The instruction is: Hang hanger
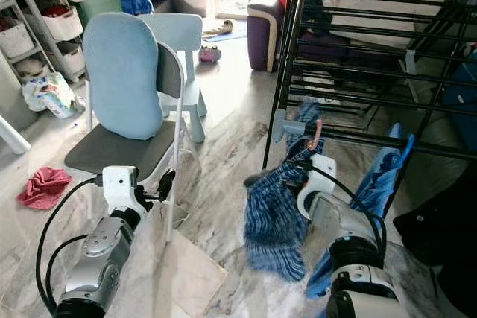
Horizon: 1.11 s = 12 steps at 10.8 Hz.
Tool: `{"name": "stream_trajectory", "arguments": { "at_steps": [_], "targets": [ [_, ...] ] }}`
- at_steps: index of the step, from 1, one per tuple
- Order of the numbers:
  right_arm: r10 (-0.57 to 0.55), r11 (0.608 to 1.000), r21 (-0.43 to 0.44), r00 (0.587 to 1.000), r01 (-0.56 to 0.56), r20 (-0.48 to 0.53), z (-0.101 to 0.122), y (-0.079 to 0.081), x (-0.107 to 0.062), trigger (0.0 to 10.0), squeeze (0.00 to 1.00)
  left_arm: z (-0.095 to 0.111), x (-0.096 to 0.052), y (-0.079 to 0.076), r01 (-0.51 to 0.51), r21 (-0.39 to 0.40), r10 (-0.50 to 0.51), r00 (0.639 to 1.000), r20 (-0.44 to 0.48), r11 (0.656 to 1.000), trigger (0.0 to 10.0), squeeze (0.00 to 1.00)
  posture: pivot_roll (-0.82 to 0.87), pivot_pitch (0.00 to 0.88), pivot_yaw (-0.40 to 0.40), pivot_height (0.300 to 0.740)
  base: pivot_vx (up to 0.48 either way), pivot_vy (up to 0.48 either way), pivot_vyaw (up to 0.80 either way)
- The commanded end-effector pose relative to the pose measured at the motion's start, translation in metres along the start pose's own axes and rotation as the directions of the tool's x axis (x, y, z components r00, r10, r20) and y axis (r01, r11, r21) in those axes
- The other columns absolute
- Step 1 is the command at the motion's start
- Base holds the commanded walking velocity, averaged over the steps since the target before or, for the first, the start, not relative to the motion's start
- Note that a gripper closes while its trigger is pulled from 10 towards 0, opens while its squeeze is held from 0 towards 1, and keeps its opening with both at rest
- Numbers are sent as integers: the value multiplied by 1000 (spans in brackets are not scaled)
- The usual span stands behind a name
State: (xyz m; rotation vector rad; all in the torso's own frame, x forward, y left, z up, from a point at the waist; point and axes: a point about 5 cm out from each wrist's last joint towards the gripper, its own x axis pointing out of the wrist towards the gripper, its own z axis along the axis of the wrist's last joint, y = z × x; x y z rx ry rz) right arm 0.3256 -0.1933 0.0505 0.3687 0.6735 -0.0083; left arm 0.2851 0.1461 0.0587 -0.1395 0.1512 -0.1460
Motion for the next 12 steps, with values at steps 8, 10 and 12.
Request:
{"name": "stream_trajectory", "arguments": {
  "at_steps": [8, 10, 12],
  "targets": [
    [-68, 995, 77, 994, 62, 87, 14, -10, -1, 10000, 0, 1, 5, -5, 24, 5, -24, 1000, -12, 1000, 10000, 0, -105, 0, 27, 740, 0, 0, 0],
    [-7, 998, 69, 999, 4, 37, 4, 0, 1, 10000, 0, 0, 6, -6, 29, 6, -29, 999, -17, 1000, 10000, 0, -107, 0, 29, 740, 0, 0, 0],
    [73, 997, 19, 997, -74, 17, 2, 21, 6, 10000, 0, 0, 6, -7, 32, 6, -32, 999, -17, 999, 10000, 0, -108, 0, 29, 740, 0, 0, 0]
  ]
}}
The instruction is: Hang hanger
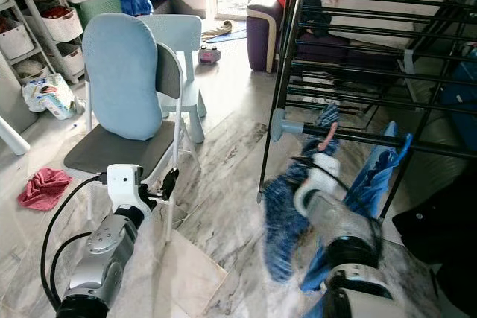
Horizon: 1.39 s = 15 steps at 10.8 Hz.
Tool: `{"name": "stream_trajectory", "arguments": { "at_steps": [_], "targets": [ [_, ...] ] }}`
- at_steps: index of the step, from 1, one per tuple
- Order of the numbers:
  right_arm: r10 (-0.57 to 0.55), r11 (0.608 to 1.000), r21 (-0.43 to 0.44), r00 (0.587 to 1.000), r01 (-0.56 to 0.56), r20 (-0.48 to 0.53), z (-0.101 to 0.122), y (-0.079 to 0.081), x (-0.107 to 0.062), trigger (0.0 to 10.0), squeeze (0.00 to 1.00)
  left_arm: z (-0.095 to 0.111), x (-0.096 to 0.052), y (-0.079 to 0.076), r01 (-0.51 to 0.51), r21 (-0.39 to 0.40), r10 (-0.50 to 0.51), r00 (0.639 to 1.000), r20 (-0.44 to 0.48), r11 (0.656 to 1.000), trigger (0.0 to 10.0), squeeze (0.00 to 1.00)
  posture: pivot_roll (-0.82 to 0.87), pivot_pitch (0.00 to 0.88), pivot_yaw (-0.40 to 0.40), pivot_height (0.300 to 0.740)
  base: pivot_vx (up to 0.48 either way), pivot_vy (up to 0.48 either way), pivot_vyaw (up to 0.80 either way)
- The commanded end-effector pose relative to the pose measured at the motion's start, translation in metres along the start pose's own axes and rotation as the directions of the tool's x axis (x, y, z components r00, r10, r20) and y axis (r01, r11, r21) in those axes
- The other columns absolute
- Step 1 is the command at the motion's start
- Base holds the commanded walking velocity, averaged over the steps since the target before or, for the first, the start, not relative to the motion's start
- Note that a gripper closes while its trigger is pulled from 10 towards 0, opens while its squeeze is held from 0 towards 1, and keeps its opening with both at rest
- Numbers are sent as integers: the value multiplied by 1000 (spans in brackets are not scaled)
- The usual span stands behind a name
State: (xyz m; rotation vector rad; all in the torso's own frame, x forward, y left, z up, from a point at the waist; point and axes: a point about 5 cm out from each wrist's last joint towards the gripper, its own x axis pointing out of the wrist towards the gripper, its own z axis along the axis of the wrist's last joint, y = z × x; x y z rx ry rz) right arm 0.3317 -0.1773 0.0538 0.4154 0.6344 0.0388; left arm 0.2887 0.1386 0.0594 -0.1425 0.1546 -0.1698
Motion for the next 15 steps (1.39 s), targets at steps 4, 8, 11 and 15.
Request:
{"name": "stream_trajectory", "arguments": {
  "at_steps": [4, 8, 11, 15],
  "targets": [
    [52, 994, -92, 998, -54, -23, -4, 12, 1, 10000, 1000, -1, 1, 0, 0, 8, 0, 1000, -14, 1000, 10000, 0, -97, 0, 21, 740, 0, 0, 0],
    [-7, 964, -263, 998, 25, 69, -5, -4, -11, 10000, 1000, -4, 3, -4, 3, 10, -3, 1000, -27, 1000, 10000, 0, -110, 0, 20, 740, 0, 0, 0],
    [-84, 942, -293, 962, 162, 261, 0, -15, -32, 10000, 1000, -5, 2, -6, 19, 14, -19, 999, -35, 1000, 10000, 0, -127, 0, 28, 740, 0, 0, 0],
    [-45, 937, -307, 927, 169, 373, -1, -11, -51, 10000, 1000, -11, -3, -13, 37, 28, -36, 998, -49, 999, 10000, 0, -137, 0, 38, 740, 0, 0, 0]
  ]
}}
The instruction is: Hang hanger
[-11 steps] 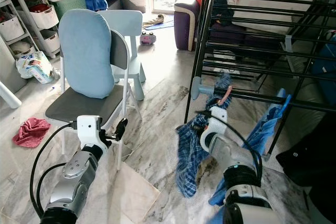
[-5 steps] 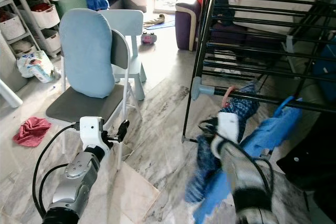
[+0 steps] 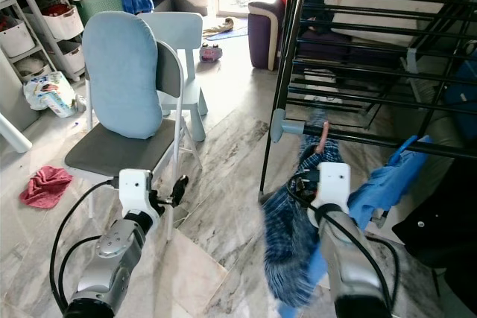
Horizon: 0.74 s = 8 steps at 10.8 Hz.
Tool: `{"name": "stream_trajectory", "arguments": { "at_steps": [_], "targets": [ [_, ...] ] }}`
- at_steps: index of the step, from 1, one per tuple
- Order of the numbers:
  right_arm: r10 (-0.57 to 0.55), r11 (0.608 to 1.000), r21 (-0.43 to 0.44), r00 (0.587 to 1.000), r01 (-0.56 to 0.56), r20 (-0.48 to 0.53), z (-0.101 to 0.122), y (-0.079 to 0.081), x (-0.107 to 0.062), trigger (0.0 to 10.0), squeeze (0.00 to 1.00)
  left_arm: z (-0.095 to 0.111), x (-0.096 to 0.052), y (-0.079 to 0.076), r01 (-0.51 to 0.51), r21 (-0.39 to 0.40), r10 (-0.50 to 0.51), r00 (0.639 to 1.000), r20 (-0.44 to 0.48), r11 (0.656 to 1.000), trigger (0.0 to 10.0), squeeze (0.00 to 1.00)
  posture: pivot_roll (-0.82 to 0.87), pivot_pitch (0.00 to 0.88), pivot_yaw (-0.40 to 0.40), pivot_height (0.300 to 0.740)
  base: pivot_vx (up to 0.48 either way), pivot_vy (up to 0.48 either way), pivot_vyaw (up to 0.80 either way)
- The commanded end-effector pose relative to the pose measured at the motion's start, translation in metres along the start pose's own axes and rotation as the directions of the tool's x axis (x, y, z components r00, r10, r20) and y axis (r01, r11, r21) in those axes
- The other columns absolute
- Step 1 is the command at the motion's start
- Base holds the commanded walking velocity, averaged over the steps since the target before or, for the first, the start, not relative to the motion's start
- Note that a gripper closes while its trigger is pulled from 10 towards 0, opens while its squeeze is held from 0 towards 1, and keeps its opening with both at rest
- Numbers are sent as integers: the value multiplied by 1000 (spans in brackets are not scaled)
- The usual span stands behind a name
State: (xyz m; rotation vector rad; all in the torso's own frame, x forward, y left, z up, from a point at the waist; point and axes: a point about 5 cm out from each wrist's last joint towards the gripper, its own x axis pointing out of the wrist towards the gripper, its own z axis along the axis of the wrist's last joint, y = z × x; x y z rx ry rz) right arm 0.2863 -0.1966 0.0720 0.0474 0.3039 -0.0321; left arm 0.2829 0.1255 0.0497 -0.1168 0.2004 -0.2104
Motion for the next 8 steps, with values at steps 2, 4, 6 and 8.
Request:
{"name": "stream_trajectory", "arguments": {
  "at_steps": [2, 4, 6, 8],
  "targets": [
    [42, 999, -7, 998, -42, 55, 6, 2, -9, 10000, 1000, -1, -1, 1, -8, 25, 8, 1000, -4, 1000, 10000, 0, -142, 0, 37, 740, 0, 0, 0],
    [38, 998, 42, 996, -41, 74, 4, 2, -15, 10000, 1000, -3, -3, -1, 0, 33, 1, 1000, -12, 999, 10000, 0, -143, 0, 36, 740, 0, 0, 0],
    [40, 998, 37, 996, -43, 81, 5, 2, -18, 10000, 1000, -4, -3, -2, 3, 37, -2, 1000, -19, 999, 10000, 0, -146, 0, 38, 740, 0, 0, 0],
    [40, 998, 35, 996, -43, 79, 3, 1, -19, 10000, 1000, -5, -4, -1, -1, 46, 2, 1000, -25, 999, 10000, 0, -145, 0, 33, 740, -127, 0, 0]
  ]
}}
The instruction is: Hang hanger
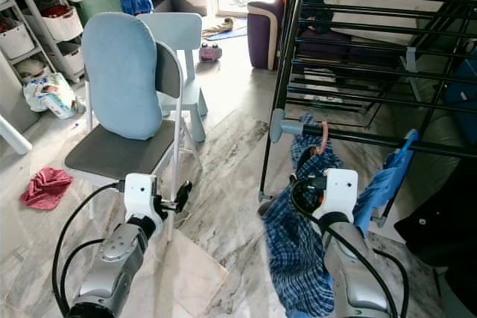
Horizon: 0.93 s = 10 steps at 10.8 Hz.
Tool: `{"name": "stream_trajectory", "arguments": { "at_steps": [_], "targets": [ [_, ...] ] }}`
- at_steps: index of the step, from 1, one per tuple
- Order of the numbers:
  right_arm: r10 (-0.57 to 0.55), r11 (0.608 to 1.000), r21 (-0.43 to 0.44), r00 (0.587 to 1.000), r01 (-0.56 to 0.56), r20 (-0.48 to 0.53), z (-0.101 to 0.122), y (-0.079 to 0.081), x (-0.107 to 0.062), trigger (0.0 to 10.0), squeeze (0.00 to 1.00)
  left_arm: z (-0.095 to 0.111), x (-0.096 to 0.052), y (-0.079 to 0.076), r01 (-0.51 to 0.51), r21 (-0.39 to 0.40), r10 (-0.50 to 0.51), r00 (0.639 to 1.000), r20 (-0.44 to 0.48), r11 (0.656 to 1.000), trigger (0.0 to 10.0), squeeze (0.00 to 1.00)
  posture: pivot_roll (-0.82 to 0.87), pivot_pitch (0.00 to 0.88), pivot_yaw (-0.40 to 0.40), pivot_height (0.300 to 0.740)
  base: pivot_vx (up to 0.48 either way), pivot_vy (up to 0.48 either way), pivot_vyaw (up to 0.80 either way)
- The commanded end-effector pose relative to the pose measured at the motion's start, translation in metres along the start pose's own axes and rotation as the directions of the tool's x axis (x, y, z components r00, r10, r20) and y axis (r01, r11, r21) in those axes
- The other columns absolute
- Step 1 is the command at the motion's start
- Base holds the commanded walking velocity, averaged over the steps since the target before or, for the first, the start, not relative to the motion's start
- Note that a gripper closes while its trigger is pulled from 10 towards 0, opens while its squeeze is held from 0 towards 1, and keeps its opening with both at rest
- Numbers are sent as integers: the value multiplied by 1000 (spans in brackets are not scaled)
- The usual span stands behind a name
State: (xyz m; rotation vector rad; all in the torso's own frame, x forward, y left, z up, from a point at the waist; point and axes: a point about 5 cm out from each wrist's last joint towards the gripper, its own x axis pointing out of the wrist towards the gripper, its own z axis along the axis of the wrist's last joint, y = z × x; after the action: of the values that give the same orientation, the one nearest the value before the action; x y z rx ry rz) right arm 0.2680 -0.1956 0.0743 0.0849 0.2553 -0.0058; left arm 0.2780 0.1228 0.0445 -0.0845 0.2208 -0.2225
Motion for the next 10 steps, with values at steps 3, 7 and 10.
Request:
{"name": "stream_trajectory", "arguments": {
  "at_steps": [3, 7, 10],
  "targets": [
    [28, 1000, 8, 999, -28, 18, 5, 3, -2, 10000, 1000, -2, -2, 1, -14, 13, 14, 1000, -9, 1000, 10000, 0, -148, 0, 32, 740, -271, 0, 0],
    [41, 999, 16, 999, -41, 13, 5, 5, -1, 10000, 1000, -1, 0, 1, -18, 13, 18, 1000, -9, 1000, 10000, 0, -149, 0, 29, 740, -281, 0, 0],
    [53, 998, 18, 998, -53, 18, 7, 9, 3, 10000, 1000, -1, 1, 2, -21, 16, 21, 1000, -10, 1000, 10000, 0, -146, 0, 30, 740, -282, 0, 0]
  ]
}}
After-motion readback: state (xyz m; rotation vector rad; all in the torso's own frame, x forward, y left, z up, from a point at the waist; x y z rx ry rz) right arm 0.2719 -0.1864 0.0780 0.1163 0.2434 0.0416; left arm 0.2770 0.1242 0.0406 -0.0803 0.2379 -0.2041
